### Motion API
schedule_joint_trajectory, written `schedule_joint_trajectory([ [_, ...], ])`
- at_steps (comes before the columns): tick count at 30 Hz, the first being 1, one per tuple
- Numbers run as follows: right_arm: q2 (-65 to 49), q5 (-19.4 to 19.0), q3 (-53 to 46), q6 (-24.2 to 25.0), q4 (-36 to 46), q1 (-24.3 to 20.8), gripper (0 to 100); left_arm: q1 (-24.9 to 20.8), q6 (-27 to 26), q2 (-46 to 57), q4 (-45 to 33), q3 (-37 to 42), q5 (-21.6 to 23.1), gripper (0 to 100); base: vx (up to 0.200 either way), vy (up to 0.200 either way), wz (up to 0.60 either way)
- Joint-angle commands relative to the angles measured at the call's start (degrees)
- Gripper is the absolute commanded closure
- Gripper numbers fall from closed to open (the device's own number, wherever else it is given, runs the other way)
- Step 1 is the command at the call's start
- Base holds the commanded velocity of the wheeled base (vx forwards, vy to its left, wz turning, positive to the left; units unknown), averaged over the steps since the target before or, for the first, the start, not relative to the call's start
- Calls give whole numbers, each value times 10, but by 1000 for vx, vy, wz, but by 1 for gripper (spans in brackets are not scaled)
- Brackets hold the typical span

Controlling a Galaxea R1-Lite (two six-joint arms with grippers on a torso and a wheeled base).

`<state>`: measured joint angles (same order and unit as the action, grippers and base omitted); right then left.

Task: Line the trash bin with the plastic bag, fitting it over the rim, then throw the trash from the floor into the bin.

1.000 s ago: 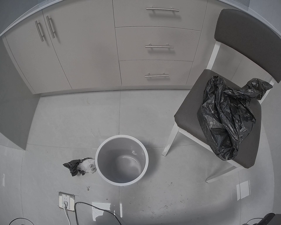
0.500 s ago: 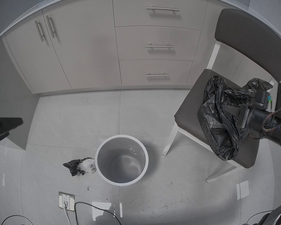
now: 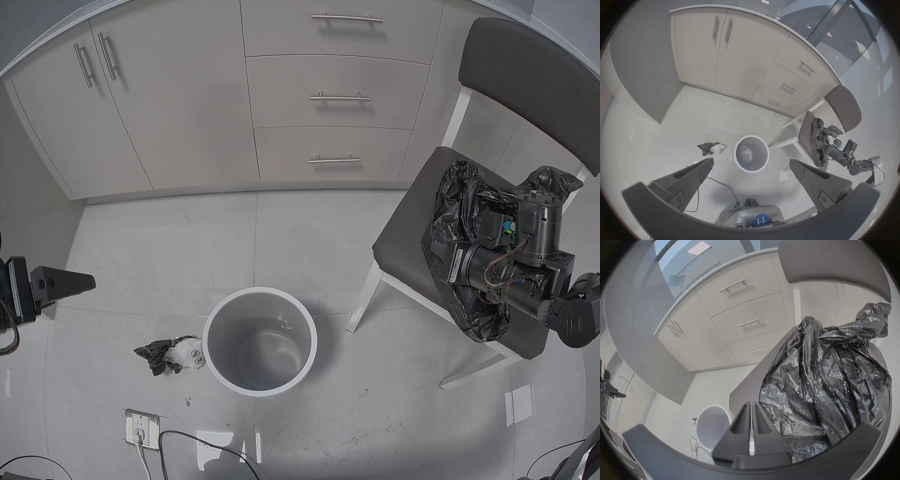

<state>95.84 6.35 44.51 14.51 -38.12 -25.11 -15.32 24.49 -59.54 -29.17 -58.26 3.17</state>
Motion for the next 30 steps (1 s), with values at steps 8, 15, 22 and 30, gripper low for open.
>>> schedule_joint_trajectory([
  [8,-125,34,10,-5,132,22,100,-1,-1,1,4,5,-1,0,0,0,0],
  [15,-145,35,-45,-4,154,55,100,-1,-1,-3,5,7,1,0,0,0,0],
  [22,-106,33,-42,-4,154,67,100,-2,0,-7,32,17,-1,0,0,0,0],
  [30,-102,35,-82,-4,154,60,100,-1,0,-15,33,22,-1,0,0,0,0],
])
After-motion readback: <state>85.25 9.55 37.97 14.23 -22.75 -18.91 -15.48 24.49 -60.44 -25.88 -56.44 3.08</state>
